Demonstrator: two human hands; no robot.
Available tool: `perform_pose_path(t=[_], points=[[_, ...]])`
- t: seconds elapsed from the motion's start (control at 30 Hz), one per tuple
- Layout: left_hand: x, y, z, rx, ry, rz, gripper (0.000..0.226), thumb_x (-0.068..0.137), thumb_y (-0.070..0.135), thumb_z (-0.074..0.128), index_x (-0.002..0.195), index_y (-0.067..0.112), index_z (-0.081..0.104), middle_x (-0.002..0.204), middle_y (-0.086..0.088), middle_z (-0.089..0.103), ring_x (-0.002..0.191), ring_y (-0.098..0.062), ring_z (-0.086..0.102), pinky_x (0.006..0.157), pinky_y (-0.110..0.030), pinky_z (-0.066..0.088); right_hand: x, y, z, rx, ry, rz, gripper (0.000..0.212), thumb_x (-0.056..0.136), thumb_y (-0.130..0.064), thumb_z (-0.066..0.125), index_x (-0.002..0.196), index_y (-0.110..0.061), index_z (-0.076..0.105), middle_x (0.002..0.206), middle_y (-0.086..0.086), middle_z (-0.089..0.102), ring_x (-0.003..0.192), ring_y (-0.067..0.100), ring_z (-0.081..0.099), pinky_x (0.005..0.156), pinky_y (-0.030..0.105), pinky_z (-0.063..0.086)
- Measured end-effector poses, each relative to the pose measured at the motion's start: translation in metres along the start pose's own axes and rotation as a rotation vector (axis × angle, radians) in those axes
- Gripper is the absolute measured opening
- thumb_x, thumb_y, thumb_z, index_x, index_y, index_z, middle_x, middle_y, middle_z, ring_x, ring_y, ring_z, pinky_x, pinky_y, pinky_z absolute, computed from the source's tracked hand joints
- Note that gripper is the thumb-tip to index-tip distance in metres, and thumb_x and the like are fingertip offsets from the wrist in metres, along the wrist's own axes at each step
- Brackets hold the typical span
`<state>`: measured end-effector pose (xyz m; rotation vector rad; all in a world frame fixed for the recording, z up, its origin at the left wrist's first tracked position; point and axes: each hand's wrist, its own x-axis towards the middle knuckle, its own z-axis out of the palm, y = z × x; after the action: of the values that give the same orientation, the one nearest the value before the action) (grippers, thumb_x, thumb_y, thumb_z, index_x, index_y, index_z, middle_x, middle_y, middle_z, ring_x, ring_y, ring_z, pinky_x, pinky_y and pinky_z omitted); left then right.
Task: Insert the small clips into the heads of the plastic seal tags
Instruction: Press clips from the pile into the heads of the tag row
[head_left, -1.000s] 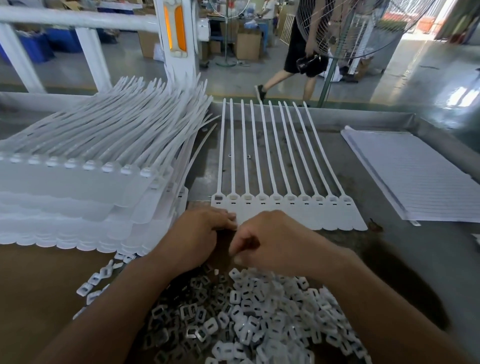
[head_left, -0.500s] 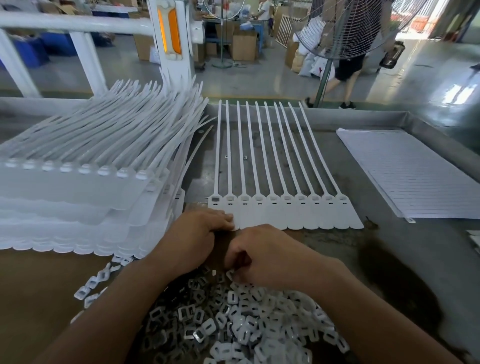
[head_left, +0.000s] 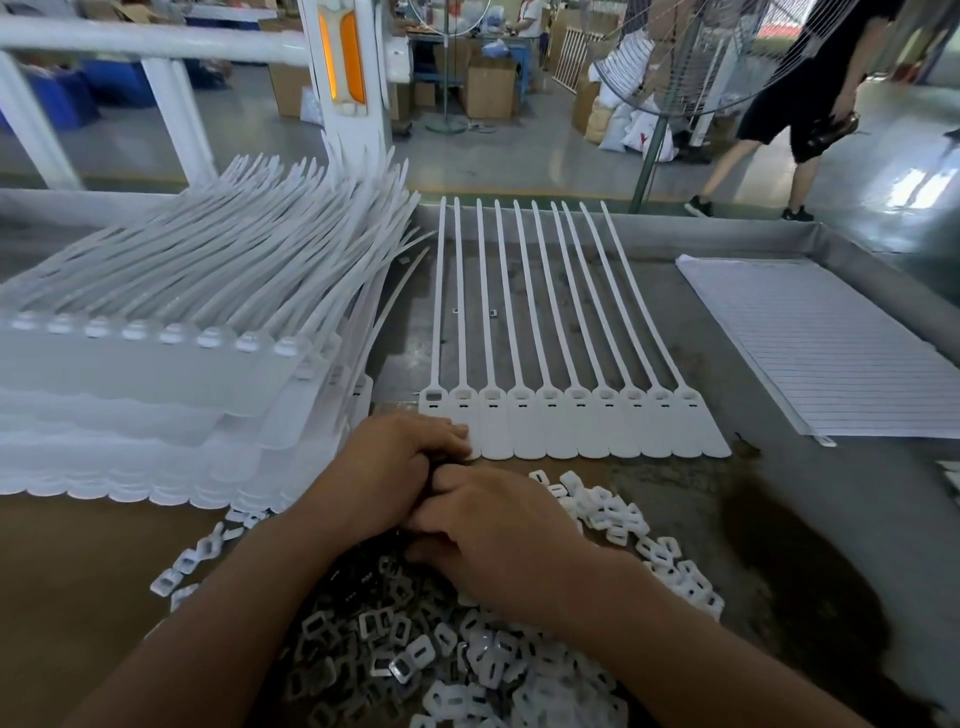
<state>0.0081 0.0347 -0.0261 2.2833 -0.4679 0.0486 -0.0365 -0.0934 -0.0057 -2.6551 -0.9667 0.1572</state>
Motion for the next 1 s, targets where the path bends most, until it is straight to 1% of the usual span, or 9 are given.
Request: perform_pose_path(t=[0.17, 0.43, 0.5, 0.6, 0.7, 0.77, 0.83, 0.9, 1.0], points=[[0.001, 0.0, 0.0, -0.019, -0.008, -0.019, 0.042, 0.077, -0.016, 0.045, 0.1, 0.008, 0.071, 0.117, -0.002, 0.063, 0.107, 0.001, 0.048, 0.087, 0.007, 0.025, 0.003, -0.002, 0.002, 0.064, 0.062, 0.035, 0.024, 0.088, -0.014, 0.053, 0.108, -0.016, 0.067, 0.11, 0.004, 0.061, 0.098, 0.022, 0.056, 0.083, 0.039, 0.047], [0.001, -0.001, 0.002, 0.013, -0.004, -0.008, 0.044, 0.075, -0.014, 0.047, 0.096, 0.015, 0.073, 0.115, 0.001, 0.065, 0.105, 0.006, 0.048, 0.087, 0.007, 0.026, -0.003, 0.005, -0.002, 0.247, 0.079, 0.087, 0.011, 0.08, -0.013, 0.064, 0.09, -0.016, 0.067, 0.098, -0.002, 0.064, 0.091, 0.014, 0.057, 0.08, 0.029, 0.045], [0.0, -0.001, 0.003, 0.028, -0.002, 0.012, 0.041, 0.076, -0.01, 0.052, 0.094, 0.02, 0.074, 0.113, 0.004, 0.065, 0.103, 0.009, 0.047, 0.086, 0.007, 0.027, -0.005, 0.008, -0.006, 0.338, 0.089, 0.112, 0.01, 0.079, -0.013, 0.066, 0.089, -0.017, 0.067, 0.088, -0.006, 0.065, 0.082, 0.009, 0.058, 0.075, 0.02, 0.046], [-0.002, 0.001, 0.001, 0.056, -0.005, 0.043, 0.041, 0.076, -0.007, 0.054, 0.092, 0.025, 0.074, 0.111, 0.007, 0.066, 0.101, 0.013, 0.046, 0.084, 0.008, 0.027, -0.007, 0.014, -0.017, 0.427, 0.092, 0.147, 0.012, 0.08, -0.011, 0.066, 0.089, -0.017, 0.071, 0.07, -0.016, 0.057, 0.064, -0.005, 0.052, 0.066, 0.003, 0.04], [-0.003, 0.005, 0.0, 0.105, -0.029, 0.092, 0.044, 0.076, -0.009, 0.05, 0.093, 0.023, 0.074, 0.109, 0.005, 0.067, 0.097, 0.015, 0.046, 0.085, 0.002, 0.03, -0.008, 0.022, -0.027, 0.48, 0.102, 0.188, 0.01, 0.08, -0.011, 0.066, 0.086, -0.017, 0.072, 0.073, -0.015, 0.063, 0.063, -0.005, 0.056, 0.07, 0.007, 0.046], [-0.004, 0.006, 0.001, 0.19, -0.04, 0.103, 0.044, 0.079, -0.007, 0.046, 0.099, 0.023, 0.072, 0.113, 0.005, 0.065, 0.1, 0.004, 0.051, 0.085, -0.008, 0.033, -0.007, 0.029, -0.033, 0.526, 0.148, 0.244, 0.011, 0.081, -0.011, 0.065, 0.079, -0.021, 0.068, 0.075, -0.009, 0.068, 0.066, -0.001, 0.062, 0.068, 0.012, 0.051], [-0.005, 0.006, 0.004, 0.271, -0.029, 0.106, 0.044, 0.083, -0.004, 0.044, 0.108, 0.022, 0.068, 0.117, 0.005, 0.064, 0.105, -0.006, 0.054, 0.082, -0.01, 0.031, -0.002, 0.038, -0.038, 0.542, 0.19, 0.306, 0.018, 0.082, -0.011, 0.064, 0.073, -0.026, 0.063, 0.072, -0.007, 0.067, 0.065, 0.001, 0.063, 0.066, 0.015, 0.053], [-0.006, 0.007, 0.007, 0.317, -0.032, 0.108, 0.043, 0.086, 0.0, 0.044, 0.116, 0.024, 0.063, 0.122, 0.006, 0.061, 0.114, -0.008, 0.052, 0.091, -0.012, 0.031, 0.008, 0.048, -0.042, 0.529, 0.2, 0.371, 0.019, 0.084, -0.012, 0.062, 0.072, -0.026, 0.06, 0.071, -0.007, 0.067, 0.065, 0.001, 0.064, 0.066, 0.017, 0.054], [-0.006, 0.005, 0.007, 0.361, -0.043, 0.121, 0.044, 0.087, 0.002, 0.042, 0.119, 0.025, 0.061, 0.125, 0.006, 0.058, 0.119, -0.007, 0.049, 0.101, -0.02, 0.03, 0.03, 0.062, -0.043, 0.462, 0.222, 0.436, 0.014, 0.086, -0.011, 0.059, 0.076, -0.019, 0.062, 0.072, -0.009, 0.064, 0.071, 0.006, 0.062, 0.065, 0.018, 0.05]])
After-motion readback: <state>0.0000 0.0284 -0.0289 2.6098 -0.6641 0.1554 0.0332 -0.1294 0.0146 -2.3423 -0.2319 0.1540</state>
